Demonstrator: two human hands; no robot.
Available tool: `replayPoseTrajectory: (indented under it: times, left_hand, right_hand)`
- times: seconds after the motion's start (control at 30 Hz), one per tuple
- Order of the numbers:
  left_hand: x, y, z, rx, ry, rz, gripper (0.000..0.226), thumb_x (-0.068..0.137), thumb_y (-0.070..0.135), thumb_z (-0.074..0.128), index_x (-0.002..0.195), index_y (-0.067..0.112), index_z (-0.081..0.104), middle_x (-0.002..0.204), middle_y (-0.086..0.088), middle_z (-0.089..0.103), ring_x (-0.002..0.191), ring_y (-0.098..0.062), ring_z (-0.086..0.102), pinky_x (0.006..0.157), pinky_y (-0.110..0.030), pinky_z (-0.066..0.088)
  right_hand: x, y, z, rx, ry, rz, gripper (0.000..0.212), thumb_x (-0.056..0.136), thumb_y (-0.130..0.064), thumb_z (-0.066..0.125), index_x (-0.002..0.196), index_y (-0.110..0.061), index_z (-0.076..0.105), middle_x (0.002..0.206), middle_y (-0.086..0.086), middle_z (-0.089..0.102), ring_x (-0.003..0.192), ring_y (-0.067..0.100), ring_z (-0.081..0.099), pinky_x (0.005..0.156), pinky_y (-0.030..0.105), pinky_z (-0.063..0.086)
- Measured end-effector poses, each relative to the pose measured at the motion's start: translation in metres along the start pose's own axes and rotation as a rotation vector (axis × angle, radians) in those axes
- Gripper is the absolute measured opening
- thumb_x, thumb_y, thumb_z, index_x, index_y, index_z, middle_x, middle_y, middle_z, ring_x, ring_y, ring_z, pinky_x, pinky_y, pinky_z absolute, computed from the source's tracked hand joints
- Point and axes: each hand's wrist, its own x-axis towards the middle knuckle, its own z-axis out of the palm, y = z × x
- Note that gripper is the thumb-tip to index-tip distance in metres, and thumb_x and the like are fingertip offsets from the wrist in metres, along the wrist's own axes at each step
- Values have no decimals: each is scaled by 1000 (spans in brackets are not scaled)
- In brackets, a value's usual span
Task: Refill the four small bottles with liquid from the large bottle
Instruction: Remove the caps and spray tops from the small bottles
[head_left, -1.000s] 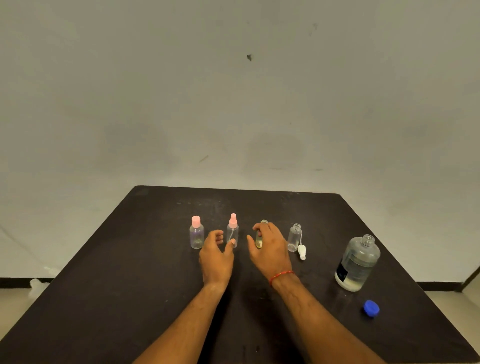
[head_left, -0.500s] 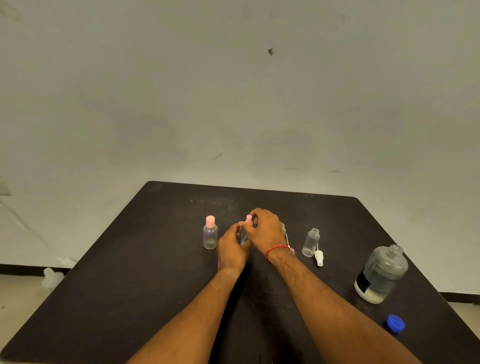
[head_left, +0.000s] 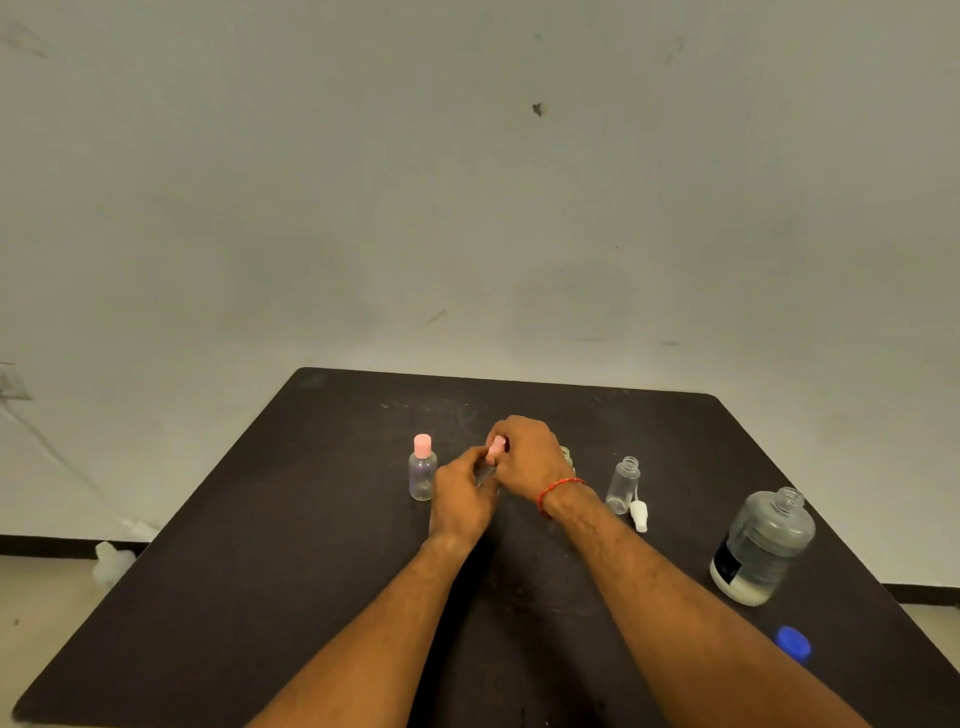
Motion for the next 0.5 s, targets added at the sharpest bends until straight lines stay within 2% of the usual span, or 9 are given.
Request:
replayPoseTrajectory:
  times: [0.07, 0.13, 0.2, 0.23, 0.3, 0.37, 0.43, 0.5]
  left_hand:
    - [1, 4, -3, 7, 30, 15, 21, 94, 13, 70, 114, 19, 68, 96, 14, 66, 86, -1, 63, 73, -5, 45]
    - [2, 6, -5, 16, 48, 28, 13, 95, 10, 68, 106, 15, 71, 91, 11, 68, 85, -5, 64, 76, -11, 47]
    - [2, 8, -6, -4, 66, 35, 7, 95, 6, 65, 96, 8, 71, 81, 9, 66, 75, -5, 62, 70, -13, 47]
    - [1, 10, -7, -23, 78, 25, 7, 95, 5, 65, 95, 7, 72, 80, 9, 66, 74, -4, 62, 67, -12, 47]
    - [-2, 14, -8, -45, 92, 5, 6, 95, 11, 68, 97, 14, 73, 84, 15, 68, 79, 3, 65, 66, -4, 46]
    - [-5, 17, -10, -2, 99, 22, 10, 93, 18, 74, 103, 19, 73, 88, 18, 67, 85, 6, 64, 67, 1, 44]
    - [-6, 16, -14, 29, 96, 29, 16, 90, 21, 77, 105, 19, 72, 91, 15, 67, 86, 2, 64, 70, -1, 44]
    - [-7, 16, -16, 40, 87, 22, 23, 89, 23, 77, 110, 17, 71, 96, 11, 68, 90, -4, 64, 80, -8, 46]
  right_hand:
    - [0, -2, -3, 24, -3, -36, 26, 75, -6, 71, 96, -21, 68, 101, 0, 64, 94, 19, 60, 81, 29, 52]
    - [-2, -6, -6, 80, -17, -80, 40, 77, -7, 70, 113, -23, 64, 111, 0, 63, 102, 18, 59, 91, 32, 51]
    - [-3, -11, -11, 110, 2, -69, 48, 77, -18, 72, 123, -24, 57, 113, 0, 59, 101, 16, 56, 90, 30, 50]
    - [-3, -13, -13, 99, 32, -45, 45, 76, -26, 73, 118, -24, 57, 108, -2, 59, 97, 15, 57, 84, 28, 50]
    - [-3, -16, -17, 50, 89, 17, 28, 75, -34, 75, 96, -24, 59, 93, -5, 60, 83, 13, 58, 65, 21, 45]
    - [-4, -17, -19, 38, 90, 55, 19, 77, -33, 74, 82, -24, 58, 83, -5, 63, 77, 13, 59, 57, 20, 39]
    - [-6, -19, -21, 34, 50, 29, 10, 80, -21, 71, 82, -23, 61, 86, -3, 64, 80, 15, 60, 59, 19, 41]
    - [-9, -21, -24, 64, 7, -30, 14, 81, -9, 66, 91, -19, 65, 96, 0, 64, 87, 15, 60, 70, 22, 47]
